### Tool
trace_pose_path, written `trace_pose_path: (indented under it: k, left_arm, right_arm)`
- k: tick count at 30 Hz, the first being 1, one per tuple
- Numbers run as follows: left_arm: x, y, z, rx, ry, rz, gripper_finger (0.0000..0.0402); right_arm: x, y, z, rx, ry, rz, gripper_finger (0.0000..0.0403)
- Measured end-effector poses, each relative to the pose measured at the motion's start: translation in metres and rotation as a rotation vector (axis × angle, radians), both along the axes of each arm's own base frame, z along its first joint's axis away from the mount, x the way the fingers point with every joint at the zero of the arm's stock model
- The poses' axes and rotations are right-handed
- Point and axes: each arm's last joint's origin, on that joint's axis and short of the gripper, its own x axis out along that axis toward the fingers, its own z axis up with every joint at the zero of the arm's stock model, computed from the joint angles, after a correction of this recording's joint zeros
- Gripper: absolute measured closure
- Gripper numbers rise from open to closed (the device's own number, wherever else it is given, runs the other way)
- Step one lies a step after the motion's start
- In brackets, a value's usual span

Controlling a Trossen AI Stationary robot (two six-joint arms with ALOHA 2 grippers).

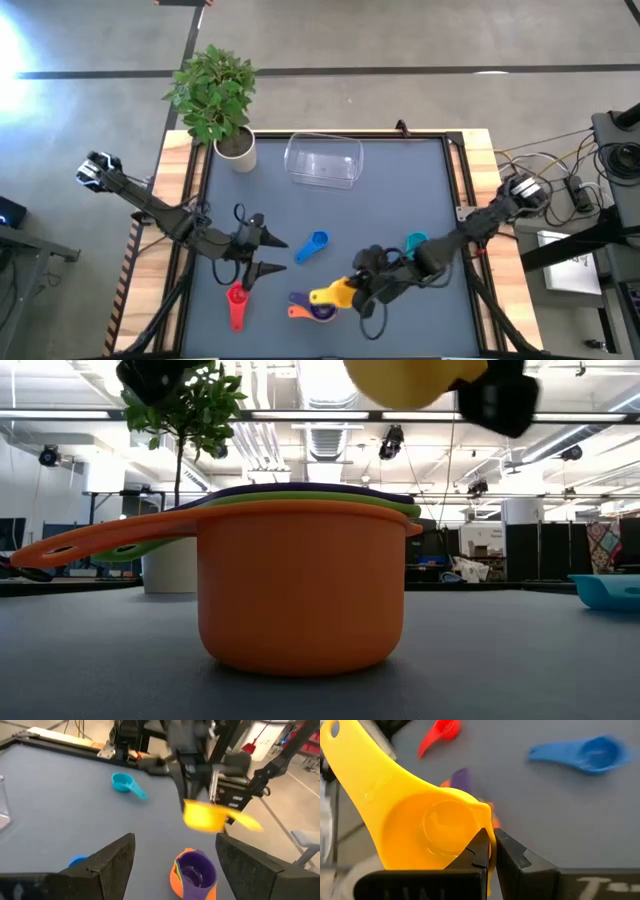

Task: Nest measuring cups in basket
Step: Stack the yellow measuring cup on top of the purple measuring cup

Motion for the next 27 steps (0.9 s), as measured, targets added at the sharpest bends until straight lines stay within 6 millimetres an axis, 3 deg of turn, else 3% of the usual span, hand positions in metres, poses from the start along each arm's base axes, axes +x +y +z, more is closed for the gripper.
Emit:
trace_pose_path:
  k: [5, 14, 24, 27]
  left_arm:
    - [-0.002, -0.001, 0.002, 0.022, -0.007, -0.018, 0.0141]
    - [-0.002, -0.001, 0.002, 0.018, -0.008, -0.017, 0.0141]
    - [-0.003, -0.001, 0.001, 0.008, -0.003, -0.014, 0.0141]
    - [-0.003, -0.001, 0.001, 0.003, -0.003, -0.012, 0.0141]
  right_arm:
    - [0.032, 0.015, -0.006, -0.057, 0.044, 0.08, 0.0394]
    - [0.061, 0.017, -0.031, -0.062, 0.165, 0.047, 0.0394]
    - [0.068, -0.001, -0.034, -0.063, 0.207, 0.032, 0.0392]
    - [0.067, -0.002, -0.035, -0.065, 0.22, 0.038, 0.0374]
